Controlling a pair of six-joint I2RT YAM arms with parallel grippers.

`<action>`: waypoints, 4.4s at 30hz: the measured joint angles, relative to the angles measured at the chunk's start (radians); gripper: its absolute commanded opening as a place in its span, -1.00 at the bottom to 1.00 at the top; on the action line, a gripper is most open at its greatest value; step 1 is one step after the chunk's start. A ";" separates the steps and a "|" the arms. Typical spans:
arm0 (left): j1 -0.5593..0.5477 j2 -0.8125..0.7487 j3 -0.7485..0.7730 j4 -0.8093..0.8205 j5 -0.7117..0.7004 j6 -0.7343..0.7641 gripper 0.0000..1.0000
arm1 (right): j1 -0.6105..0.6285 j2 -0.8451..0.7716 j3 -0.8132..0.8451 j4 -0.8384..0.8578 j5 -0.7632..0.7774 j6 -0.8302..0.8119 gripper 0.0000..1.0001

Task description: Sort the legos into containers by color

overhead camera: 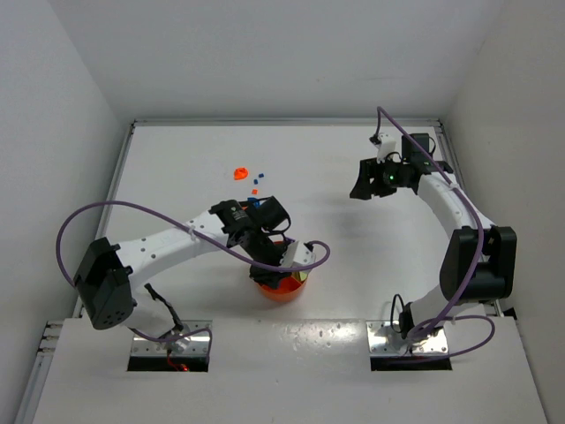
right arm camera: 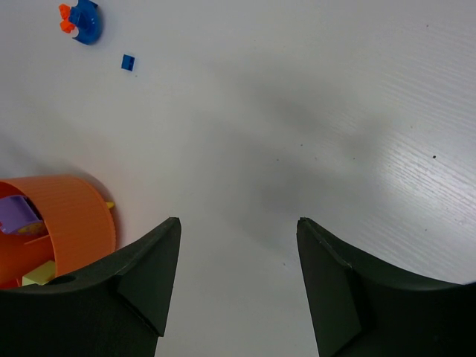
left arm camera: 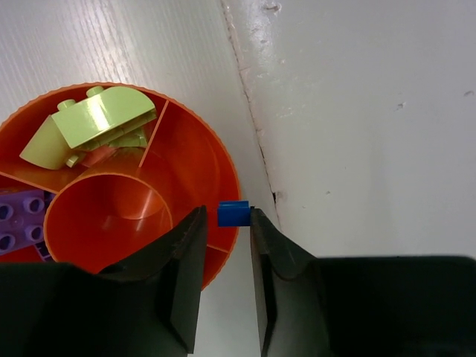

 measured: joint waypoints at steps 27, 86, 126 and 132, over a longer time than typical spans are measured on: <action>0.266 -0.179 0.129 0.318 -0.198 -0.292 -0.14 | 0.001 0.107 0.084 -0.001 -0.022 0.000 0.28; 0.591 0.568 0.312 0.412 -0.484 -0.922 -0.25 | 0.209 0.424 0.364 -0.031 0.120 -0.026 0.28; 0.591 0.623 0.324 0.414 -0.448 -0.916 -0.83 | 0.209 0.422 0.354 -0.031 0.129 -0.032 0.28; 0.589 0.504 0.226 0.441 -0.417 -0.897 -0.85 | 0.209 0.382 0.327 -0.032 0.130 -0.032 0.28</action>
